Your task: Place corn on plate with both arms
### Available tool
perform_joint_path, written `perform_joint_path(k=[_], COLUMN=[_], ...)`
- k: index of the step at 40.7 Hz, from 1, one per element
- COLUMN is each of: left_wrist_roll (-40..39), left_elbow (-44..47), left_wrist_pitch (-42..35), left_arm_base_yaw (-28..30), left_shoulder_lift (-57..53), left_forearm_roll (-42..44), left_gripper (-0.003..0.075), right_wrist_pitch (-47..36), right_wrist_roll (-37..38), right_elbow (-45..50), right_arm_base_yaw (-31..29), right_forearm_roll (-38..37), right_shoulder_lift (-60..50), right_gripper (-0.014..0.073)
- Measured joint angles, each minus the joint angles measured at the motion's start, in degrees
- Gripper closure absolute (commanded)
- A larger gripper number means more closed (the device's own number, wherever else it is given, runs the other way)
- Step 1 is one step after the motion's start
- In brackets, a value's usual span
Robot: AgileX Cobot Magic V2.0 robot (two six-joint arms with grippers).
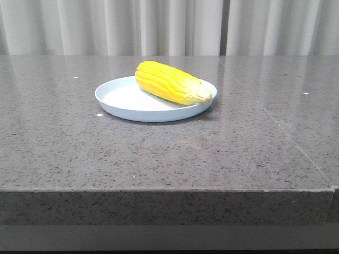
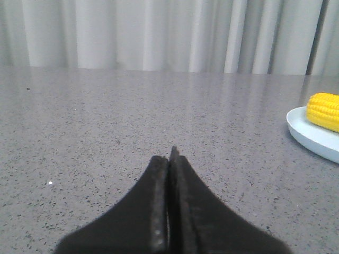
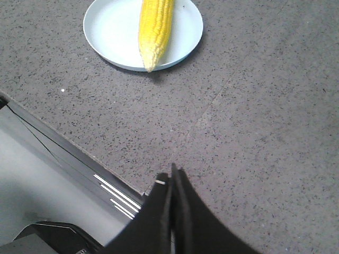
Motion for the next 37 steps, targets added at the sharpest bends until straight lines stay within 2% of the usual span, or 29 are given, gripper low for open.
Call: perform_joint_path(k=[9, 21, 37], left_wrist_roll=[0.0, 3.3, 3.3], left_elbow=[0.0, 0.0, 0.0], left_wrist_pitch=[-0.2, -4.5, -4.6], left_arm_base_yaw=[0.0, 0.0, 0.0], left_shoulder_lift=[0.0, 0.0, 0.0], left_forearm_roll=[-0.1, 0.2, -1.7], left_gripper=[0.0741, 0.0741, 0.0741], right_wrist_pitch=[0.0, 0.0, 0.0], right_wrist_roll=[0.0, 0.0, -0.2], right_elbow=[0.0, 0.0, 0.0], right_arm_base_yaw=[0.0, 0.0, 0.0], right_forearm_roll=[0.0, 0.0, 0.0], right_shoulder_lift=[0.0, 0.0, 0.0], right_gripper=[0.0680, 0.0680, 0.0680])
